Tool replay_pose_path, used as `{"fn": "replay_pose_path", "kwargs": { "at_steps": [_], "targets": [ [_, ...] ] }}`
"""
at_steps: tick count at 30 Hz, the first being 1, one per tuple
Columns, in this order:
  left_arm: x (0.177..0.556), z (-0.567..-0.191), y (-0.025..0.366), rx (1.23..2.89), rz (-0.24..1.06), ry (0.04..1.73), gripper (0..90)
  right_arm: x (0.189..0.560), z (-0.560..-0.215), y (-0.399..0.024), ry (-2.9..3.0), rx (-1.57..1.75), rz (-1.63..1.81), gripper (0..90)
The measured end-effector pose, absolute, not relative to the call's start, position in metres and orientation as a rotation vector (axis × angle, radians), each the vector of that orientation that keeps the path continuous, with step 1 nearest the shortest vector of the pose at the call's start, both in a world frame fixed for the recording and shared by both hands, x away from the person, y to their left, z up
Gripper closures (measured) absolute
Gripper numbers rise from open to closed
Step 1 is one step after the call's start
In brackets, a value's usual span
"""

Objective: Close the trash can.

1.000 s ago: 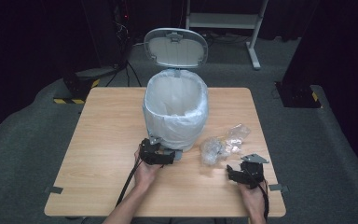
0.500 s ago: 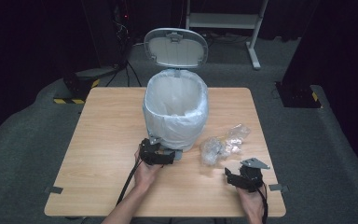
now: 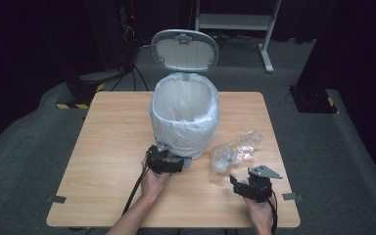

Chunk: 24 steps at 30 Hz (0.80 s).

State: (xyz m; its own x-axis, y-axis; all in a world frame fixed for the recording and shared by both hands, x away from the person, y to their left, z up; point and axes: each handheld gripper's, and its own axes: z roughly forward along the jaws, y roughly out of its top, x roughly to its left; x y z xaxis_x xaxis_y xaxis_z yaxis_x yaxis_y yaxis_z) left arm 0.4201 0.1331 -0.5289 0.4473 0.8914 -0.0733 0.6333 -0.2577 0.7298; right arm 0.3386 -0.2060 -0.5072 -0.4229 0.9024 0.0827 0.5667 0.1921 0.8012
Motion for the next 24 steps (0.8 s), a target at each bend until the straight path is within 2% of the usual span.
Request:
{"fn": "replay_pose_path", "kwargs": {
  "at_steps": [10,24],
  "targets": [
    [0.42,-0.529,0.133,1.999,0.469,1.271,1.0,0.339,-0.495,-0.2,2.047,1.337,1.169,23.0],
    [0.42,-0.529,0.133,1.999,0.468,1.271,1.0,0.358,-0.472,-0.184,2.063,1.263,1.185,22.7]
  ]
}}
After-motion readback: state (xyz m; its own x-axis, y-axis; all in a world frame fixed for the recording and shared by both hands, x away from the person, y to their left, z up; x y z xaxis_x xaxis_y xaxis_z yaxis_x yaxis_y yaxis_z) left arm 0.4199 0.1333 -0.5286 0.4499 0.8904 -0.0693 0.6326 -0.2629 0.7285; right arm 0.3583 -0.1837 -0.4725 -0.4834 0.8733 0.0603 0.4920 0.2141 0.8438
